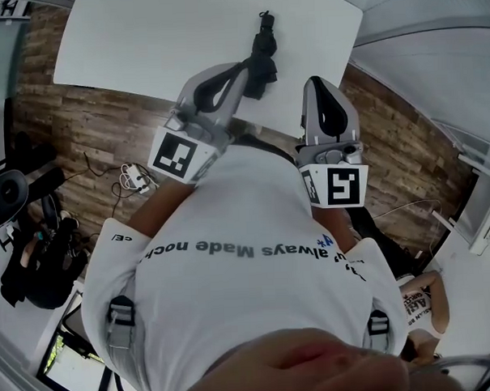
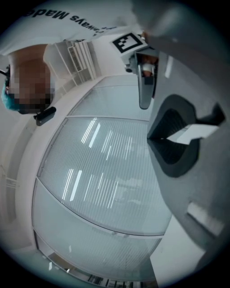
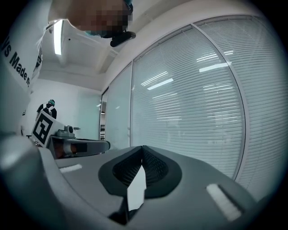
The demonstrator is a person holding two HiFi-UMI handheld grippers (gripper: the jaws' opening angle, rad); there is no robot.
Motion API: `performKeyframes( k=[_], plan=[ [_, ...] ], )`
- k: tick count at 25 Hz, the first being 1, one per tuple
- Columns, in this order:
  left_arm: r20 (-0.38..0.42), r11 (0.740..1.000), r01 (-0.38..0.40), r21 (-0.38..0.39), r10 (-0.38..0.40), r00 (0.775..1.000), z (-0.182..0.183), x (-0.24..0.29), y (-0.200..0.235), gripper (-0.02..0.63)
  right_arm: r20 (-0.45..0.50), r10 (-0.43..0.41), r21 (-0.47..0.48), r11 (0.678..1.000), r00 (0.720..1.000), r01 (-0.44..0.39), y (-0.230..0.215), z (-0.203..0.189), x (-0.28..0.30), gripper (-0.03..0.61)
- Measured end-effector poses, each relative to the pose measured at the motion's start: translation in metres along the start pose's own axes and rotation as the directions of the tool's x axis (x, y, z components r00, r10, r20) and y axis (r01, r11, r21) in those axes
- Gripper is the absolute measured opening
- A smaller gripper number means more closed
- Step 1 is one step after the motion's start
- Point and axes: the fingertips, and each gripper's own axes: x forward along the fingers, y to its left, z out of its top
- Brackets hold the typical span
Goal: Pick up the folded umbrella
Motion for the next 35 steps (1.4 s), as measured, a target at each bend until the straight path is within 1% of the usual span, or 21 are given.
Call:
performKeyframes(
  k=[5,8,10,12,13,15,18,20,23,27,30,33,35],
  plan=[
    [-0.004,0.999,0.041,0.003,-0.041,0.999,0.003,0.007,0.027,0.002,-0.021,-0.04,-0.002,0.999,0.999,0.04,0.0,0.001,0.03,0.002],
    [-0.02,0.998,0.065,0.009,-0.065,0.998,-0.001,0.008,0.044,0.002,-0.056,-0.055,0.009,0.998,0.997,0.056,0.004,-0.009,0.048,0.005],
    [-0.038,0.997,0.075,0.009,-0.075,0.996,-0.009,0.01,0.054,0.002,-0.101,-0.056,0.03,0.998,0.993,0.059,0.005,-0.026,0.062,0.036],
    [-0.054,0.996,0.086,0.014,-0.085,0.995,-0.022,0.013,0.062,0.002,-0.166,-0.062,0.057,0.996,0.984,0.072,0.003,-0.053,0.074,0.079],
    [-0.063,0.996,0.088,0.012,-0.087,0.994,-0.029,0.013,0.065,0.002,-0.203,-0.065,0.07,0.994,0.977,0.081,0.002,-0.069,0.079,0.094],
    [-0.08,0.996,0.088,0.001,-0.088,0.993,-0.043,0.012,0.07,0.002,-0.279,-0.064,0.095,0.991,0.958,0.094,0.001,-0.105,0.09,0.154],
    [-0.106,0.996,0.09,0.0,-0.09,0.99,-0.061,0.011,0.077,0.002,-0.393,-0.052,0.137,0.984,0.918,0.114,-0.002,-0.165,0.109,0.219],
    [-0.112,0.996,0.089,0.0,-0.088,0.99,-0.068,0.01,0.082,0.002,-0.469,-0.036,0.166,0.978,0.882,0.128,-0.002,-0.207,0.119,0.267],
    [-0.127,0.997,0.078,-0.003,-0.078,0.989,-0.073,0.003,0.087,0.002,-0.561,-0.012,0.196,0.97,0.827,0.147,0.0,-0.26,0.13,0.318],
    [-0.149,0.998,0.069,-0.003,-0.069,0.986,-0.081,-0.005,0.092,0.002,-0.653,0.011,0.219,0.96,0.757,0.176,0.001,-0.321,0.142,0.356],
    [-0.158,0.998,0.065,0.003,-0.063,0.985,-0.084,-0.008,0.096,0.002,-0.722,0.034,0.247,0.946,0.691,0.212,0.003,-0.364,0.149,0.374],
    [-0.165,0.999,0.054,0.002,-0.053,0.985,-0.085,-0.013,0.101,0.002,-0.776,0.04,0.245,0.939,0.629,0.243,0.007,-0.392,0.154,0.391],
    [-0.172,0.999,0.045,-0.004,-0.045,0.984,-0.088,-0.017,0.106,0.002,-0.799,0.047,0.243,0.937,0.6,0.251,0.011,-0.406,0.159,0.396]
  ],
)
